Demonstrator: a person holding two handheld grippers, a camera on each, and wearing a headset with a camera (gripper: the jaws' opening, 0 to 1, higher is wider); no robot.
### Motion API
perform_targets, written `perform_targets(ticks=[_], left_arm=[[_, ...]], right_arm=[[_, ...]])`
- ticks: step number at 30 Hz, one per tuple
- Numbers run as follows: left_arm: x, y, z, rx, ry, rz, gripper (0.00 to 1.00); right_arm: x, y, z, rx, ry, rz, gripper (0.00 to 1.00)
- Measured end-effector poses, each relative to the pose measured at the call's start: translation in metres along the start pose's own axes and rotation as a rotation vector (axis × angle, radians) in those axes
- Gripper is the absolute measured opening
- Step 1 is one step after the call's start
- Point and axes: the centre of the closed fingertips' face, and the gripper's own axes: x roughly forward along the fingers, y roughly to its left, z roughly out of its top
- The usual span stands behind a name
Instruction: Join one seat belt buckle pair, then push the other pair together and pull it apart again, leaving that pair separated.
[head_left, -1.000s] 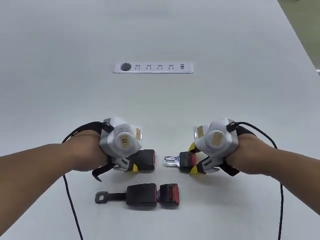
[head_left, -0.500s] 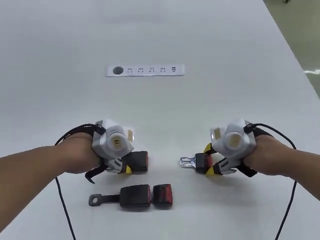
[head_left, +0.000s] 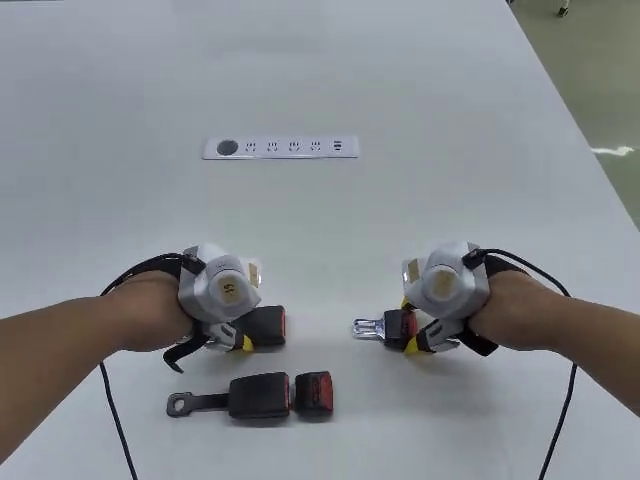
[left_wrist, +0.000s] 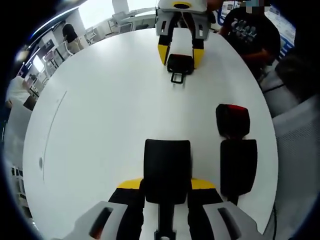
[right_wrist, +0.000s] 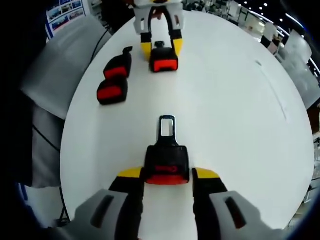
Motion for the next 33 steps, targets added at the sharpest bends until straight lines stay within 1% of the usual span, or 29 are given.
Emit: perform_targets(ticks=[1, 2, 3, 4, 5, 6, 7, 8, 9, 10, 11, 13, 15, 16, 17, 19, 20, 21, 22, 23, 24, 26, 27, 29, 30, 31, 32, 33], left_arm=[[0.0, 0.0, 0.0, 0.005, -0.001, 0.005, 0.34], [0.0, 0.001, 0.001, 0.062, -0.001, 0.022, 0.35], [-0.004, 0.002, -0.002, 0.093, 0.024, 0.04, 0.36], [-0.007, 0.006, -0.003, 0.149, 0.042, 0.079, 0.37], [-0.007, 0.003, -0.005, 0.125, 0.043, 0.08, 0.38], [-0.01, 0.004, -0.006, 0.087, 0.051, 0.093, 0.39], [-0.017, 0.008, -0.004, 0.031, 0.032, 0.122, 0.39], [-0.021, 0.007, 0.0, 0.006, 0.007, 0.13, 0.41], [-0.026, 0.011, 0.002, -0.009, -0.011, 0.155, 0.42], [-0.035, 0.012, 0.005, -0.021, -0.029, 0.183, 0.44], [-0.042, 0.01, 0.006, -0.029, -0.037, 0.195, 0.46], [-0.052, 0.006, 0.008, -0.044, -0.061, 0.222, 0.51], [-0.064, -0.001, 0.006, -0.049, -0.074, 0.248, 0.56], [-0.071, -0.004, 0.004, -0.059, -0.083, 0.267, 0.59], [-0.076, -0.009, 0.002, -0.071, -0.09, 0.275, 0.61], [-0.087, -0.02, -0.006, -0.116, -0.109, 0.293, 0.64], [-0.094, -0.025, -0.012, -0.153, -0.121, 0.312, 0.66], [-0.095, -0.027, -0.015, -0.16, -0.125, 0.314, 0.68], [-0.102, -0.034, -0.021, -0.186, -0.137, 0.322, 0.69], [-0.107, -0.037, -0.026, -0.209, -0.144, 0.34, 0.72], [-0.114, -0.042, -0.033, -0.233, -0.151, 0.361, 0.74], [-0.123, -0.05, -0.041, -0.273, -0.17, 0.383, 0.8], [-0.128, -0.057, -0.048, -0.301, -0.183, 0.394, 0.83], [-0.134, -0.065, -0.057, -0.33, -0.187, 0.405, 0.89], [-0.138, -0.071, -0.065, -0.35, -0.19, 0.413, 0.91], [-0.14, -0.075, -0.07, -0.359, -0.19, 0.419, 0.93], [-0.142, -0.081, -0.077, -0.382, -0.19, 0.426, 0.95], [-0.144, -0.085, -0.081, -0.396, -0.192, 0.432, 0.96]], right_arm=[[0.0, 0.0, -0.001, 0.009, -0.004, -0.004, 0.4], [-0.003, -0.003, -0.004, 0.043, 0.001, -0.036, 0.41], [-0.004, -0.005, -0.005, 0.056, 0.006, -0.053, 0.44], [-0.006, -0.005, -0.007, 0.059, 0.009, -0.065, 0.45], [-0.008, -0.002, -0.009, 0.052, 0.006, -0.071, 0.46], [-0.009, 0.001, -0.01, 0.061, -0.001, -0.073, 0.49], [-0.013, 0.004, -0.008, 0.087, -0.025, -0.083, 0.5], [-0.017, 0.006, -0.007, 0.093, -0.038, -0.093, 0.51], [-0.021, 0.008, -0.007, 0.099, -0.046, -0.101, 0.52], [-0.028, 0.01, -0.005, 0.099, -0.065, -0.126, 0.52], [-0.034, 0.012, -0.003, 0.108, -0.082, -0.149, 0.54], [-0.042, 0.016, -0.001, 0.125, -0.108, -0.17, 0.58], [-0.052, 0.022, 0.002, 0.131, -0.126, -0.198, 0.62], [-0.057, 0.026, 0.002, 0.131, -0.135, -0.207, 0.63], [-0.06, 0.029, 0.003, 0.131, -0.145, -0.214, 0.64], [-0.067, 0.035, 0.004, 0.139, -0.16, -0.225, 0.65], [-0.07, 0.039, 0.004, 0.152, -0.167, -0.233, 0.67], [-0.073, 0.041, 0.004, 0.161, -0.174, -0.242, 0.68], [-0.076, 0.044, 0.004, 0.166, -0.189, -0.257, 0.7], [-0.079, 0.047, 0.004, 0.167, -0.193, -0.265, 0.72], [-0.083, 0.051, 0.003, 0.176, -0.2, -0.274, 0.74], [-0.089, 0.055, 0.002, 0.191, -0.221, -0.296, 0.79], [-0.091, 0.058, 0.001, 0.2, -0.225, -0.3, 0.8], [-0.095, 0.061, -0.001, 0.222, -0.241, -0.318, 0.84], [-0.099, 0.064, -0.003, 0.237, -0.252, -0.33, 0.85], [-0.1, 0.067, -0.004, 0.249, -0.256, -0.333, 0.86], [-0.103, 0.07, -0.006, 0.263, -0.262, -0.337, 0.88], [-0.105, 0.073, -0.008, 0.277, -0.269, -0.346, 0.89]])
